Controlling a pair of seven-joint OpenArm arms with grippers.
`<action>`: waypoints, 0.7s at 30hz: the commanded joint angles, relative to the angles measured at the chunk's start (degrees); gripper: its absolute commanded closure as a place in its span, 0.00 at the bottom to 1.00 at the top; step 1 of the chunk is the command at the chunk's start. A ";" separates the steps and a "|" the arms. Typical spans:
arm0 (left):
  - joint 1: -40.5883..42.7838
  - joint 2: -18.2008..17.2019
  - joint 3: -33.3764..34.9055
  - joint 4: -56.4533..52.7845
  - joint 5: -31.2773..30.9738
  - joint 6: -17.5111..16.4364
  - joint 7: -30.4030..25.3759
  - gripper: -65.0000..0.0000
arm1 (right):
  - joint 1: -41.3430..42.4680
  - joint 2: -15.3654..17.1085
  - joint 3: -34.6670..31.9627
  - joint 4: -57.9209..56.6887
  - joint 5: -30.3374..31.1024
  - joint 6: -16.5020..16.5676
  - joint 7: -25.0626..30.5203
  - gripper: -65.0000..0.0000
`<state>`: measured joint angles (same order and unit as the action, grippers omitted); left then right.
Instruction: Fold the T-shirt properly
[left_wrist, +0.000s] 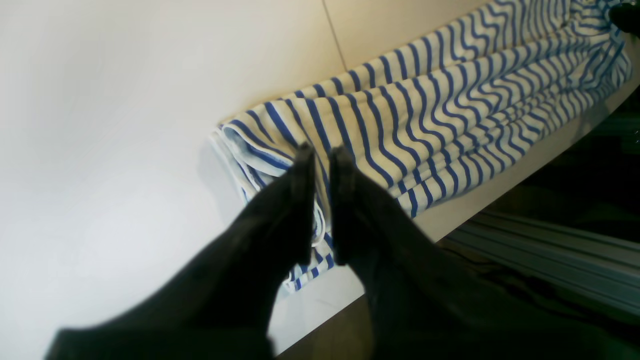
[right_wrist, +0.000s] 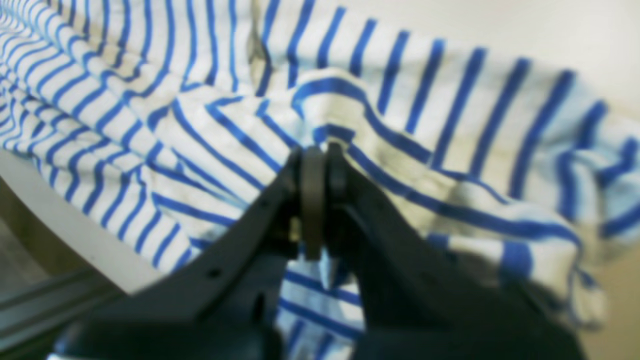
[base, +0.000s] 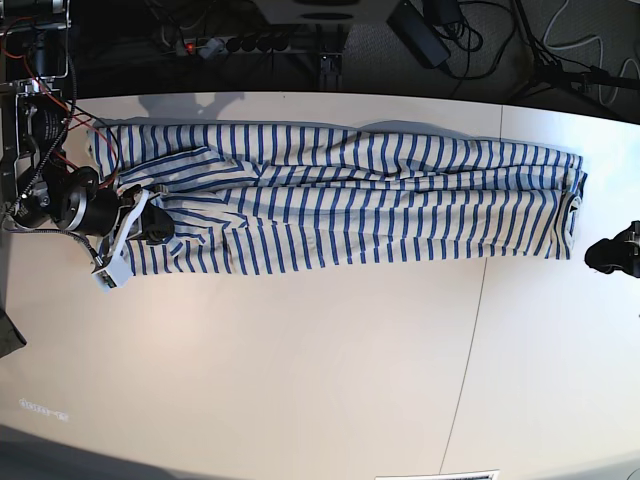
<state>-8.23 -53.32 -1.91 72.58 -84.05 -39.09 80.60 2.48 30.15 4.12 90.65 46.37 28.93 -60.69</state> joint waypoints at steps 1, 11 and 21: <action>-0.74 -1.79 -0.72 0.42 -0.95 -0.91 -0.60 0.73 | 0.81 0.42 0.63 -0.04 0.79 4.76 0.92 1.00; 6.27 -0.79 -0.72 0.42 7.67 -0.91 -5.01 0.38 | 0.83 -1.75 0.63 -8.63 0.76 4.76 1.16 1.00; 6.47 5.14 -0.72 -4.83 12.98 -0.91 -10.14 0.38 | 0.79 -1.73 0.63 -9.40 0.76 4.76 0.63 1.00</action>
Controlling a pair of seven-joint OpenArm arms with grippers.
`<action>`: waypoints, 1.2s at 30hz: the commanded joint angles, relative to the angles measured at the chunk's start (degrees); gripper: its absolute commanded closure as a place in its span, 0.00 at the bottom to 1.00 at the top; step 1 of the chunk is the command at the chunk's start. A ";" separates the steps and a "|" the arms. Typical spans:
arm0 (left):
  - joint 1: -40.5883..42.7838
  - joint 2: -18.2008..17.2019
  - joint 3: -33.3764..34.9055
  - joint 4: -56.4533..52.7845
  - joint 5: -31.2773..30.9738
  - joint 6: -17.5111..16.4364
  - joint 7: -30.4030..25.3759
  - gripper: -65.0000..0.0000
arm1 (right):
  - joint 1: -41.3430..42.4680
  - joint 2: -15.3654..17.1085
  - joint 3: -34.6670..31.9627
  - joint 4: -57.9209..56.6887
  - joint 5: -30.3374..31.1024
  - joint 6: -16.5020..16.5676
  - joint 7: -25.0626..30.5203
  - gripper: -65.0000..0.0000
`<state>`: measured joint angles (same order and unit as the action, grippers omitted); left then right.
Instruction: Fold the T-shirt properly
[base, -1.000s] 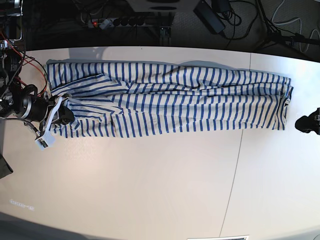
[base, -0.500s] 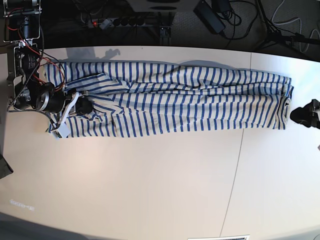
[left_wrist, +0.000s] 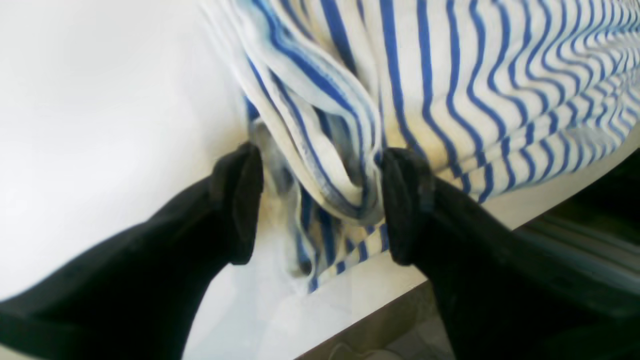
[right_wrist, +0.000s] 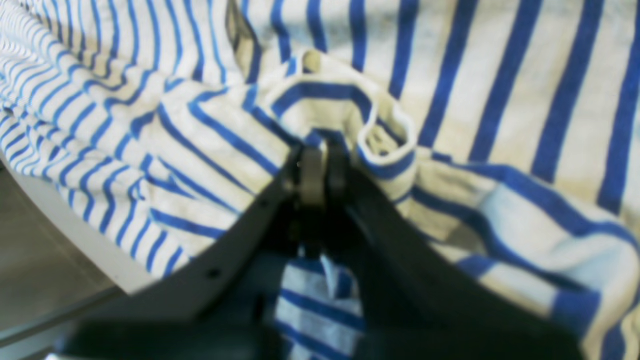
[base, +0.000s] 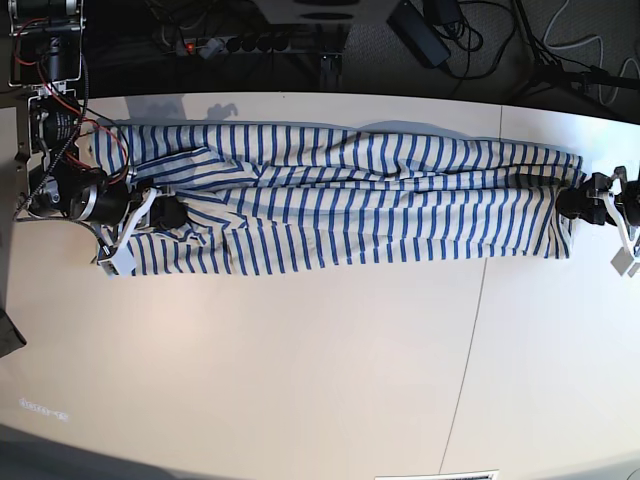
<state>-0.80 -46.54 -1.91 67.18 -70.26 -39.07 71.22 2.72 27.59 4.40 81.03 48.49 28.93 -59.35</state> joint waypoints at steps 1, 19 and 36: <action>-0.98 -1.07 -0.72 -0.11 -0.44 -0.93 -1.03 0.38 | 0.57 0.83 0.35 0.22 -1.38 4.76 -0.70 1.00; -0.94 2.03 -0.72 -8.15 4.72 -0.93 -7.96 0.38 | 0.55 0.96 0.35 0.22 -1.36 4.76 -0.92 1.00; -0.94 4.50 -0.68 -8.15 1.51 -0.93 -4.39 0.92 | 0.57 0.96 0.35 0.22 -1.33 4.76 -1.11 1.00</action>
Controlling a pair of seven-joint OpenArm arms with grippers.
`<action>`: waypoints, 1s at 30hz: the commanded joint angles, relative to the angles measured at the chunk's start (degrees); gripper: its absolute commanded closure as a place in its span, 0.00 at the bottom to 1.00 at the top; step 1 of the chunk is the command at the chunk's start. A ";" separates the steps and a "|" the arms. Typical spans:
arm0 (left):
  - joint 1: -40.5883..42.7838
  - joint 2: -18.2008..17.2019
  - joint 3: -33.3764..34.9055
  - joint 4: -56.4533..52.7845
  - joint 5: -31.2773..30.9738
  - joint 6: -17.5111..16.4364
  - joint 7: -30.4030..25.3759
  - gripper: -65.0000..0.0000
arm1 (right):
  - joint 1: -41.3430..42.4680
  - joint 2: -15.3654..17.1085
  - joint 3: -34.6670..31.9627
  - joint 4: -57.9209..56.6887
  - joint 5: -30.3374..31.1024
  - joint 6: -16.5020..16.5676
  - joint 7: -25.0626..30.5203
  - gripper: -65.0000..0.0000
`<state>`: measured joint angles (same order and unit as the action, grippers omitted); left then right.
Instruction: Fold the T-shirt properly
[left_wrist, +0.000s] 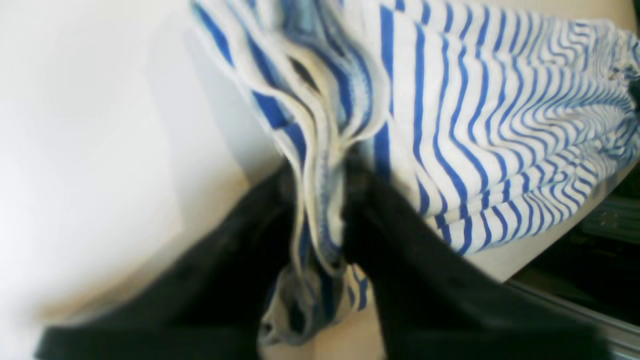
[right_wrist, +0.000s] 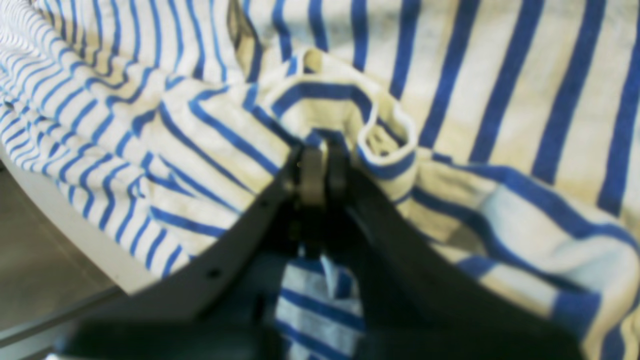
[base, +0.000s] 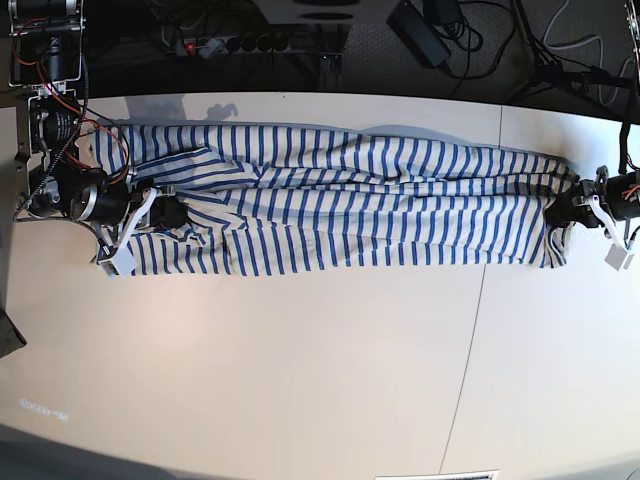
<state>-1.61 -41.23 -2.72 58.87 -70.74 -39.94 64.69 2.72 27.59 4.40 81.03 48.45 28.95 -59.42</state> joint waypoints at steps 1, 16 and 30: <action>-0.15 -0.83 0.13 0.15 2.01 -0.06 1.70 0.96 | 0.57 0.96 0.35 0.22 -1.29 4.74 -1.05 1.00; -3.21 -0.85 0.11 0.15 2.89 -0.06 -0.13 1.00 | 0.72 0.96 0.46 11.74 2.32 4.76 -0.57 1.00; -6.14 -1.95 0.11 0.17 2.86 -0.06 1.20 1.00 | 0.44 0.96 0.61 13.70 3.61 4.79 -2.34 1.00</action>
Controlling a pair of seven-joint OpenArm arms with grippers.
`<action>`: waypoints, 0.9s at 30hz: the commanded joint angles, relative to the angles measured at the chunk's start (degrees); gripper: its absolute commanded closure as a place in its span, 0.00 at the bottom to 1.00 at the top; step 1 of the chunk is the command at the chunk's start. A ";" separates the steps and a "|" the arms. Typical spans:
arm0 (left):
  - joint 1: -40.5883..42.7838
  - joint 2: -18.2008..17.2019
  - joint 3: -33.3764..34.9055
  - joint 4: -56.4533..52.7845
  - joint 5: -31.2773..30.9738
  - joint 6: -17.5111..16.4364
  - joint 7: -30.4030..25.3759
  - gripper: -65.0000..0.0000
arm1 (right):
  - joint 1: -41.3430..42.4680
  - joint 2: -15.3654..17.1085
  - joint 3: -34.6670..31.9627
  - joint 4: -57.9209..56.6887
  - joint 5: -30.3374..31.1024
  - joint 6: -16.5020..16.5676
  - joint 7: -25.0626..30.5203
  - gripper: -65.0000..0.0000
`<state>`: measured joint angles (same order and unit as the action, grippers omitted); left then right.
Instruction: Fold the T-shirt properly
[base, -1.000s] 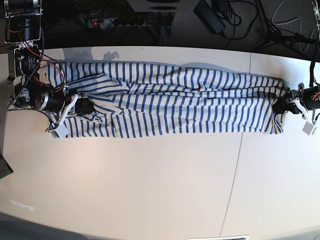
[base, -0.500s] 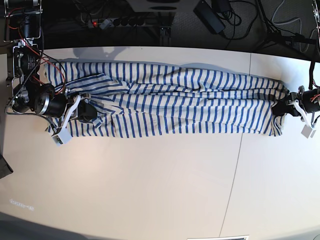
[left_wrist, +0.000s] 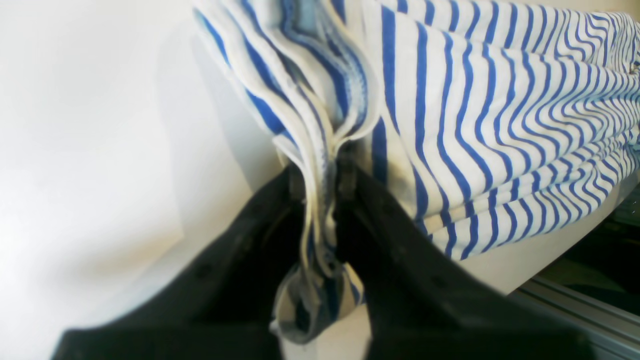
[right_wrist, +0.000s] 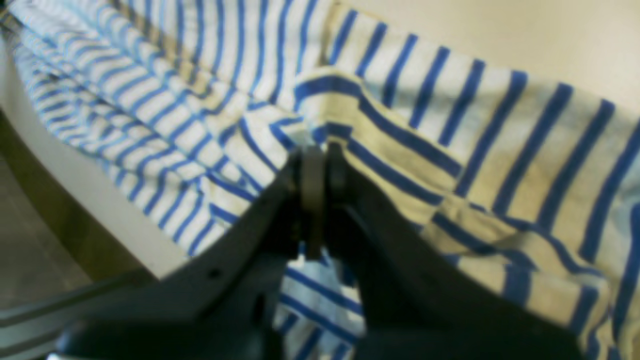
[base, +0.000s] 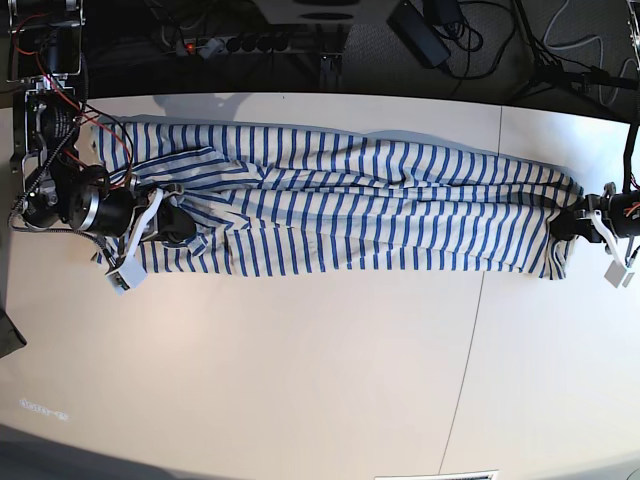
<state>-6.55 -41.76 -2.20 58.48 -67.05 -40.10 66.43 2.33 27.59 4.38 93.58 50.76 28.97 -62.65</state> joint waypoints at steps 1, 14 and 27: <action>-1.20 -1.44 -0.42 0.57 -0.81 0.10 -0.22 1.00 | 0.83 0.96 0.63 1.77 1.60 4.79 0.79 1.00; -1.07 -1.42 -0.42 0.55 -1.36 0.10 0.63 1.00 | 0.70 0.96 0.63 4.37 0.63 4.87 -3.96 0.86; -1.05 -1.51 -0.39 0.55 -1.27 0.10 2.27 1.00 | 0.63 0.94 0.63 9.53 2.19 4.83 -4.26 0.37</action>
<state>-6.55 -41.76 -2.20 58.48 -67.53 -40.10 68.82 2.09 27.59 4.38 102.19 51.86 28.97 -67.64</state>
